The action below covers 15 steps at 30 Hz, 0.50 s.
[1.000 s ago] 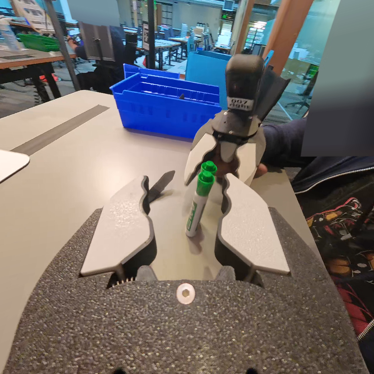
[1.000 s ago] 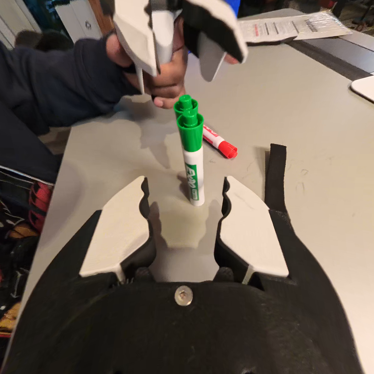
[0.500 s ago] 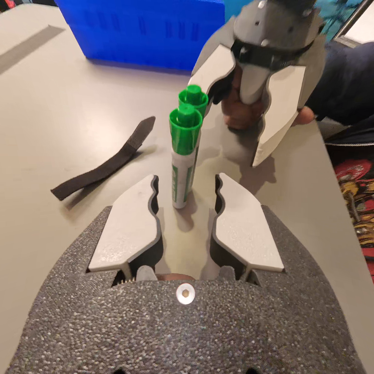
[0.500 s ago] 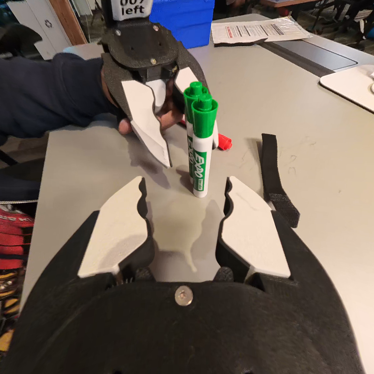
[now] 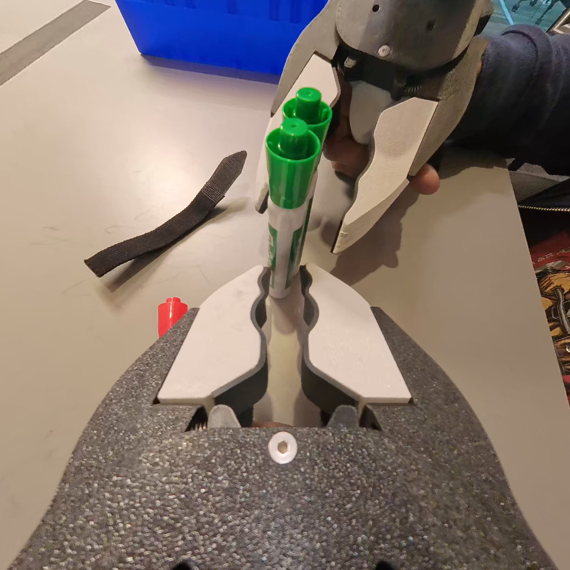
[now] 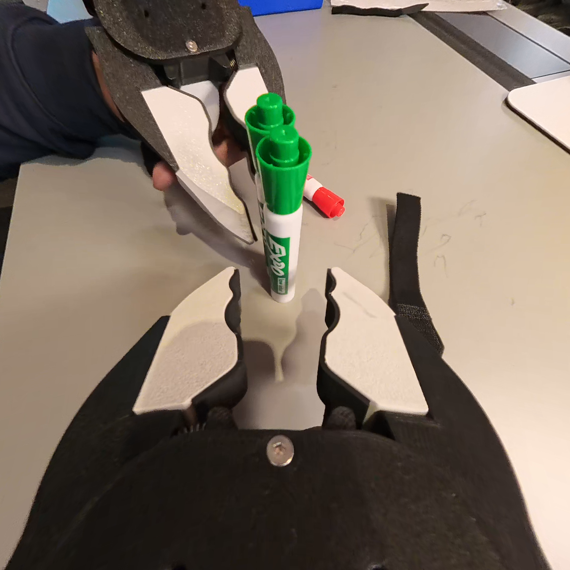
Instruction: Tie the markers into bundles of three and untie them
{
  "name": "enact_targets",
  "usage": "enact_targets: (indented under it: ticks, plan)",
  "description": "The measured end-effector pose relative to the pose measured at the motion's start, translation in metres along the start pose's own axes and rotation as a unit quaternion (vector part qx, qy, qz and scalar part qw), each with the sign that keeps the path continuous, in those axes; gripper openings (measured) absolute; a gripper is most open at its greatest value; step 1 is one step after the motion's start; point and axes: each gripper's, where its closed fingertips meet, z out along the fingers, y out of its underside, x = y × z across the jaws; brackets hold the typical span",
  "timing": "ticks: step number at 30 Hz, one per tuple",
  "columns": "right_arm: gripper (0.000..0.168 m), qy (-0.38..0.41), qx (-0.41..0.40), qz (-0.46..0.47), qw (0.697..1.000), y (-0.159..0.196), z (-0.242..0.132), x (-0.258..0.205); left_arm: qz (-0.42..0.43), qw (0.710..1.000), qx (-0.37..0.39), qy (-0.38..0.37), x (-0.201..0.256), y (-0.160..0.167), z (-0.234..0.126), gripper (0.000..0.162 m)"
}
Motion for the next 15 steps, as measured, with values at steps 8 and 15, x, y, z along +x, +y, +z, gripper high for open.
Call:
enact_targets:
  ticks: [8,15]
  plan:
    - [0.051,0.001,-0.008,-0.012,1.000,-0.0005,0.0054,0.0019,0.003,0.999,-0.030,-0.010,-0.0018,0.0069,0.0065,0.020]
    - [0.049,-0.027,0.004,-0.020,0.999,-0.0056,0.0080,0.0016,0.006,1.000,-0.021,-0.001,0.0011,0.0072,0.0003,0.029]
